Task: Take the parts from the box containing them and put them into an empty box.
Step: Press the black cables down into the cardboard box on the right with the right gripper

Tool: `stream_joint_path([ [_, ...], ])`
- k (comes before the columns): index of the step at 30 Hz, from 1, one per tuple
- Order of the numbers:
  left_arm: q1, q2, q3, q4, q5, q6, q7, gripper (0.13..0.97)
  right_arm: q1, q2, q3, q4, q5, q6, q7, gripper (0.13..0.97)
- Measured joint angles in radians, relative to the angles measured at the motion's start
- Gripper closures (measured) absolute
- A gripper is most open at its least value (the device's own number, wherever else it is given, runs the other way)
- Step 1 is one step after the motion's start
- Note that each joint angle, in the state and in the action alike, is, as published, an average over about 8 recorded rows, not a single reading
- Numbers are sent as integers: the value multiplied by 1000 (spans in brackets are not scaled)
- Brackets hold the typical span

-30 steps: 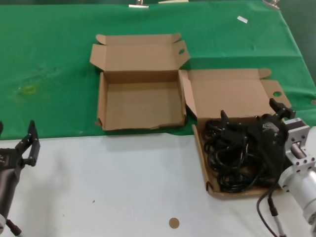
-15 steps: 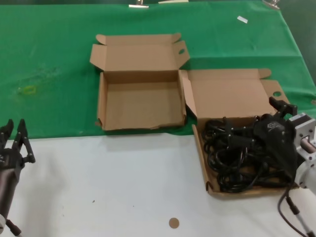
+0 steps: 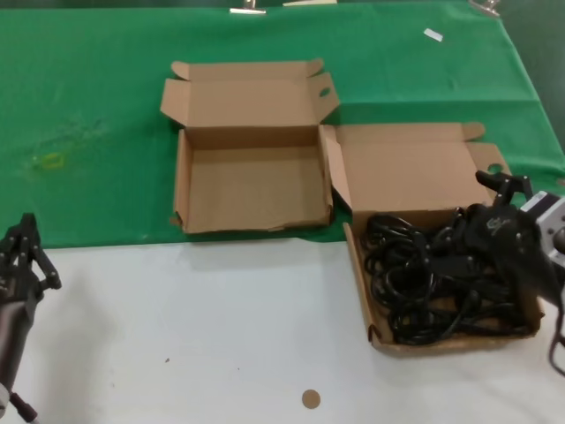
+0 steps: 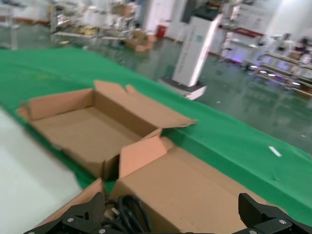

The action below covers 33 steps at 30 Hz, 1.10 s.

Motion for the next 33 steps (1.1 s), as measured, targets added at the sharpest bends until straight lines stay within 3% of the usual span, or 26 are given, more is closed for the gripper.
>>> stream_joint_path([
  [6,0,0,0,0,0,0,0,950,46,85,-8,-2,-70,-125,48,129],
  [15,0,0,0,0,0,0,0,953,86,167,60,-7,-178,-360,73,129],
  [33,0,0,0,0,0,0,0,953,197,153,140,-101,-317,-827,-94,129],
])
